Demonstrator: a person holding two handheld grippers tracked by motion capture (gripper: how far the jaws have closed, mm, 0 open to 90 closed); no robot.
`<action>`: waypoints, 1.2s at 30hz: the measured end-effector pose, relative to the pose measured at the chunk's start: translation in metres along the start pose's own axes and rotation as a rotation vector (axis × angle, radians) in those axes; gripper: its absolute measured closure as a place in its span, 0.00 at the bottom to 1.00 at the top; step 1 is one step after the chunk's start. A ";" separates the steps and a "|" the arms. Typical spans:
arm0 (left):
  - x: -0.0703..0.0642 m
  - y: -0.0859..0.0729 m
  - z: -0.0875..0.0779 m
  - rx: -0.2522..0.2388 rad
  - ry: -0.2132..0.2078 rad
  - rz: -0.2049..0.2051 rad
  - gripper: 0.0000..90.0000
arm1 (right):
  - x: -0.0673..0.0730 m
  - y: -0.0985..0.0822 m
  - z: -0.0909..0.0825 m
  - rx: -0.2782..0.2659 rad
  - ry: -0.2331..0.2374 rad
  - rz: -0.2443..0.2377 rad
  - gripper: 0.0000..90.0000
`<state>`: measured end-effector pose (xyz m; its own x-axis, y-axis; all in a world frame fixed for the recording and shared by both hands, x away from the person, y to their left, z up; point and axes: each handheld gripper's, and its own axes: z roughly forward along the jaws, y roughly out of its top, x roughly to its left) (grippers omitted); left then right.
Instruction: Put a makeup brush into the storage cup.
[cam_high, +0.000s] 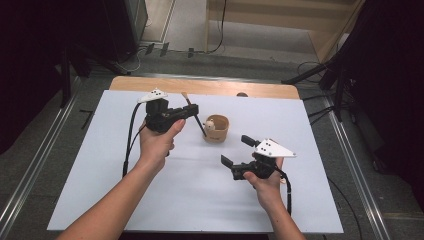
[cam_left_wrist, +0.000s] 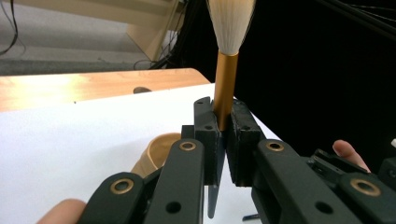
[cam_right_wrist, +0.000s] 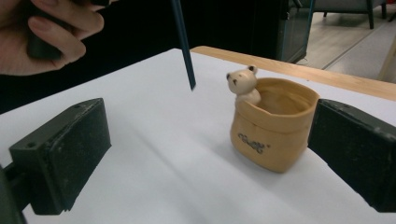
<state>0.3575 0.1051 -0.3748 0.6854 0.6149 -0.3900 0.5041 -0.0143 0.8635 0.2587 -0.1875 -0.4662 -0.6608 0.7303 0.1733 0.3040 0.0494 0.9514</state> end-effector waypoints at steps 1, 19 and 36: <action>0.000 0.000 0.001 -0.007 0.004 0.008 0.95 | -0.001 -0.001 -0.002 0.002 -0.003 0.001 0.00; 0.000 0.014 0.017 -0.087 0.066 0.053 0.95 | -0.014 -0.020 -0.031 0.040 -0.037 0.000 0.00; 0.005 0.009 0.041 -0.135 0.110 0.083 0.95 | -0.017 -0.022 -0.032 0.041 -0.040 0.007 0.00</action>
<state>0.3873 0.0758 -0.3821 0.6568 0.6983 -0.2846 0.3679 0.0326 0.9293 0.2410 -0.2226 -0.4823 -0.6309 0.7572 0.1692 0.3369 0.0709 0.9389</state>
